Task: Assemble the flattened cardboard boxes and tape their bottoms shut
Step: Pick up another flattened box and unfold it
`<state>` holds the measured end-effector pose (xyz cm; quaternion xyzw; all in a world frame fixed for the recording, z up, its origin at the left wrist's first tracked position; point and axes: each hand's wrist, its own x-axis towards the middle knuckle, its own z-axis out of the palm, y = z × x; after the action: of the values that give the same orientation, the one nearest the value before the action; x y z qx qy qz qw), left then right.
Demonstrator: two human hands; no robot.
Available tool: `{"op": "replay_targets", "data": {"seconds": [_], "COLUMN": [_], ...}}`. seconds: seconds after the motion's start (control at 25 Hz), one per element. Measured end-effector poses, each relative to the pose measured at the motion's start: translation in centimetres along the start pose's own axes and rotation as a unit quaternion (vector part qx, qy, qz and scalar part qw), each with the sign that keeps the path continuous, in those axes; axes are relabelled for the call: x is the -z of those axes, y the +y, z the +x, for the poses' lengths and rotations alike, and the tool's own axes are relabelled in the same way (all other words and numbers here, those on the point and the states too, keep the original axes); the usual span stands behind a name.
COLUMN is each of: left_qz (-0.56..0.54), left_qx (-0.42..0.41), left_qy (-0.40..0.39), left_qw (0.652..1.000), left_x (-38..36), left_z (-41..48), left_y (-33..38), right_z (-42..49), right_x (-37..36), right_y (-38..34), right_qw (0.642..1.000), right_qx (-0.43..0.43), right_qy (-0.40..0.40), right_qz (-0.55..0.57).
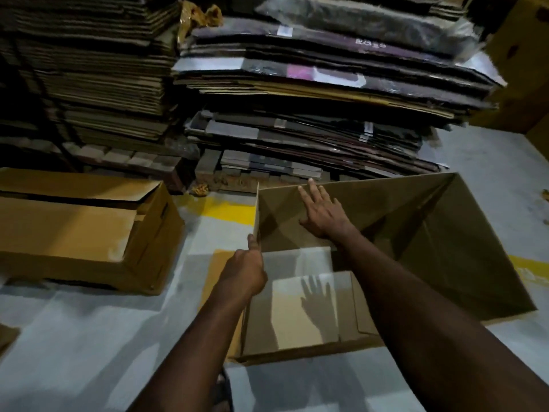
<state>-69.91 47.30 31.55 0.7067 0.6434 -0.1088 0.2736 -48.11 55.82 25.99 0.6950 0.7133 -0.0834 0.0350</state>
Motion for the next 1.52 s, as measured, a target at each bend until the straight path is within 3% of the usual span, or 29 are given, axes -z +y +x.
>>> {"op": "replay_targets", "data": {"seconds": [0.16, 0.36, 0.56, 0.76, 1.0, 1.2, 1.28, 1.44, 1.52], "left_qz": [0.000, -0.146, -0.044, 0.107, 0.156, 0.158, 0.159, 0.152, 0.160], "left_qx": [-0.015, -0.034, -0.045, -0.021, -0.011, -0.039, -0.058, -0.065, -0.071], "left_qy": [0.009, -0.027, -0.006, -0.179, -0.121, -0.075, -0.045, -0.015, -0.016], "left_qw": [1.000, 0.988, 0.998, 0.978, 0.980, 0.984, 0.985, 0.986, 0.984], "left_x": [-0.5, -1.8, -3.5, -5.5, -7.0, -7.6, -7.8, -8.3, -8.4], "left_z": [0.8, 1.4, 0.5, 0.1, 0.2, 0.5, 0.7, 1.0, 1.0], "left_y": [-0.5, 0.9, 3.1, 3.4, 3.8, 5.1, 5.5, 5.5, 5.5], "right_z": [4.4, 6.0, 0.4, -11.1, -22.0, -24.6, -24.9, -24.3, -23.7], "right_x": [-0.6, 0.6, 0.9, 2.2, -0.4, -0.9, -1.4, -2.3, -2.6], "right_y": [-0.7, -0.7, 0.8, 10.3, 16.5, 19.7, 20.1, 18.4, 17.7], "right_qw": [0.999, 0.997, 0.999, 0.977, 0.960, 0.912, 0.925, 0.976, 0.980], "right_qx": [-0.029, -0.047, -0.015, -0.181, -0.274, -0.375, -0.350, -0.210, -0.168], "right_qy": [-0.002, 0.000, 0.029, 0.107, 0.060, 0.141, 0.104, -0.027, -0.087], "right_qz": [0.013, 0.061, 0.031, -0.022, -0.027, 0.090, 0.106, 0.054, 0.060]}}
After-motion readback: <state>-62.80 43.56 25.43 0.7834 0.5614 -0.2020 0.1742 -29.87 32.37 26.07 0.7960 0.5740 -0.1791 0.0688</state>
